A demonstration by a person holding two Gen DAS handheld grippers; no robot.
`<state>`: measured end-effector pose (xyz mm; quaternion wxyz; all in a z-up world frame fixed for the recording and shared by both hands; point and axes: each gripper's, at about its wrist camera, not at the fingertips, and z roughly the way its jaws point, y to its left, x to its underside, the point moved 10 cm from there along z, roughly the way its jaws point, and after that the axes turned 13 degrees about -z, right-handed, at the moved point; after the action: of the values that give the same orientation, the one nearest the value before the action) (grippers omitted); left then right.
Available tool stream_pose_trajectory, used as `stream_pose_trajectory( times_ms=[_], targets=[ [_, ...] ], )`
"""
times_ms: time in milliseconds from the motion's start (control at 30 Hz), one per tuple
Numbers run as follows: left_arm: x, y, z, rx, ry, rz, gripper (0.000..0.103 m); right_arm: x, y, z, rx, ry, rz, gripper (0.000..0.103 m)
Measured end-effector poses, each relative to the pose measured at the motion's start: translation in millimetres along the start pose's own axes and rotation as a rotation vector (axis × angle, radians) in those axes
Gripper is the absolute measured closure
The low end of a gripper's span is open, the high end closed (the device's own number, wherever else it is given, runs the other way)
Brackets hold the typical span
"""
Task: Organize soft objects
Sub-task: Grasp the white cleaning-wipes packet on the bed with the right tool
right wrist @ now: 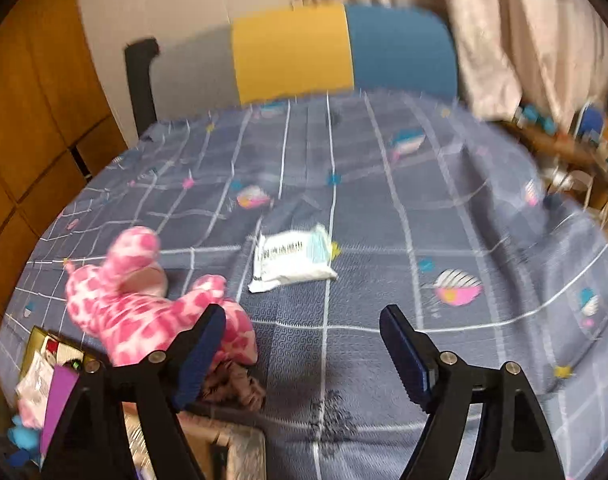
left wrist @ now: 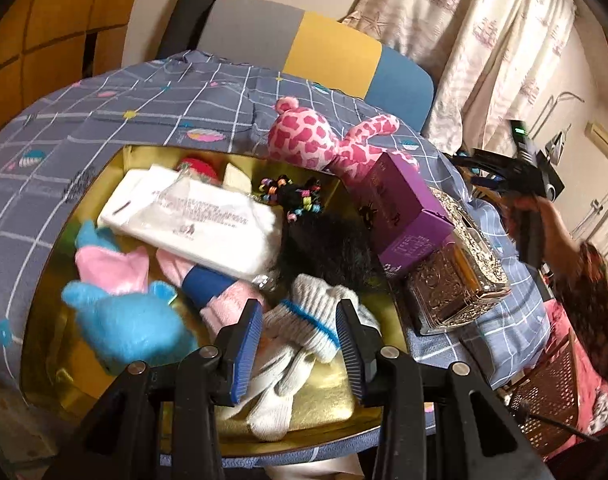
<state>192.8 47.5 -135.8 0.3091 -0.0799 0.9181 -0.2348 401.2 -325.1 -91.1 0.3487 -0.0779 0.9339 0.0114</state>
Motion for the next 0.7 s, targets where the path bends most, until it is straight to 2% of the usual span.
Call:
stream_pose_trajectory(
  times_ms=[100,200,267,367,633,700],
  targets=[
    [-1.6,-6.5,2.7,0.004,0.003,0.015,0.065,-3.9,-13.1,46.8,-0.044,0.083,0.041,0.022],
    [-1.1,-10.2,6.3,0.009,0.012,0.016,0.065,-7.0,-11.5,78.9,-0.06,0.129,0.039,0.015],
    [-1.6,-11.5,9.3,0.012,0.017,0.013,0.065,-9.1,-9.8,102.6,-0.072,0.177,0.04,0.015],
    [-4.7,-11.6,14.2,0.004,0.017,0.009,0.065,-20.1,-3.3,132.4,-0.067,0.209,0.005,0.005],
    [-8.9,-11.8,23.9,-0.011,0.027,0.007,0.065,-22.9,16.0,184.6,-0.029,0.317,-0.147,0.003],
    [-8.4,-12.2,27.4,-0.015,0.035,0.007,0.065,-16.3,15.9,193.2,-0.016,0.337,-0.166,0.007]
  ],
)
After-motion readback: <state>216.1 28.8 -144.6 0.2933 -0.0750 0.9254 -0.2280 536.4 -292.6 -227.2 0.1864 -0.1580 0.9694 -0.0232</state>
